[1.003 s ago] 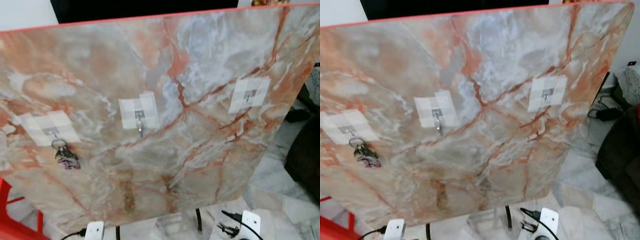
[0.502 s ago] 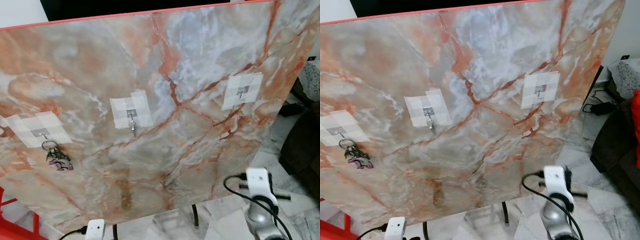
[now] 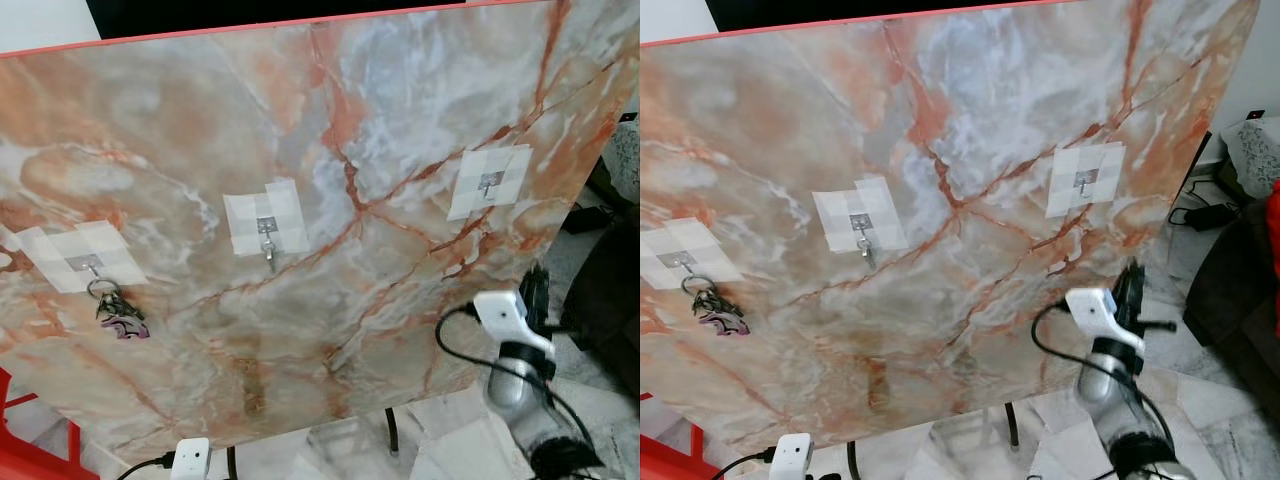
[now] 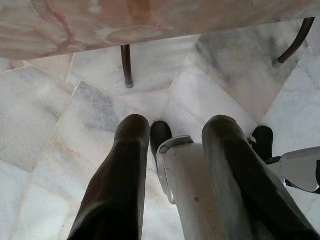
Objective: Hang keys on a hook
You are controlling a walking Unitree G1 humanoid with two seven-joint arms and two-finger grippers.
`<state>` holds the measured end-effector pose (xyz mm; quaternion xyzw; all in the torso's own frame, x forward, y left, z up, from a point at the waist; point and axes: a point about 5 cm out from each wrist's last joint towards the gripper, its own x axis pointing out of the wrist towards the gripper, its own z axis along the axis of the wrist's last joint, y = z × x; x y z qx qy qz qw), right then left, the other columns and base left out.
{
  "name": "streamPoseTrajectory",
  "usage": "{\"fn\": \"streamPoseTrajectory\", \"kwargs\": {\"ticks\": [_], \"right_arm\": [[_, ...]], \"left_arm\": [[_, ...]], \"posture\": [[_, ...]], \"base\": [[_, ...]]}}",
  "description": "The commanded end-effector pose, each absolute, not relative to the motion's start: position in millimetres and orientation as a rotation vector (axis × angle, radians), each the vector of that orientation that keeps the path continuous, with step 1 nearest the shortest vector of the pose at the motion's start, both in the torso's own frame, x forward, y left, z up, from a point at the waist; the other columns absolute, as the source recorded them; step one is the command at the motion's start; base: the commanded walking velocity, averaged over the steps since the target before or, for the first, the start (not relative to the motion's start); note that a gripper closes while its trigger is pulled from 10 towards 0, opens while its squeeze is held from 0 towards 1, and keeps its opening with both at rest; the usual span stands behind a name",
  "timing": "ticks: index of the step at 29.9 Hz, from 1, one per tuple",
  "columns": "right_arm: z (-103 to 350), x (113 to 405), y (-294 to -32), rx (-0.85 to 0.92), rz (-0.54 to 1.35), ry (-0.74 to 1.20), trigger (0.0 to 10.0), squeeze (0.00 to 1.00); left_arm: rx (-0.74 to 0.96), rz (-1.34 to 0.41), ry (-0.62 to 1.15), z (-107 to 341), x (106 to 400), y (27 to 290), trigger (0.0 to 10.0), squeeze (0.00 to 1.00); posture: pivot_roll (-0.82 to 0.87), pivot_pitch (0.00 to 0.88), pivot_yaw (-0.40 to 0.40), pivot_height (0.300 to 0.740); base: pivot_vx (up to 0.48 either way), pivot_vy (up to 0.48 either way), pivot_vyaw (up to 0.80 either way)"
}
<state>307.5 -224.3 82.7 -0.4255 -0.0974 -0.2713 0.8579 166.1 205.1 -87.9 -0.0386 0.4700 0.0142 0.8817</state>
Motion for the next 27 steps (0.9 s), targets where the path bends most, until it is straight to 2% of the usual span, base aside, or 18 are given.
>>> {"fn": "streamPoseTrajectory", "kwargs": {"ticks": [1,8,27], "right_arm": [[96.9,314.5,-217.4,-0.923,-0.562,-0.291,10.0,0.0],[117.0,327.4,-204.5,-0.994,-0.532,-0.409,10.0,0.0],[123.8,335.2,-196.3,-1.05,-0.497,-0.444,10.0,0.0]], "left_arm": [[-0.074,0.032,0.995,-89.1,163.0,207.0,10.0,0.0],[-0.071,0.024,0.994,-88.9,163.6,206.6,10.0,0.0],[-0.068,0.019,0.995,-89.4,162.4,205.7,10.0,0.0]], "posture": [[-0.08,0.0,0.02,0.74],[-0.08,0.0,0.017,0.74],[-0.08,0.0,0.013,0.74]], "base": [[0.0,0.0,0.0],[0.0,0.0,0.0],[0.0,0.0,0.0]]}}
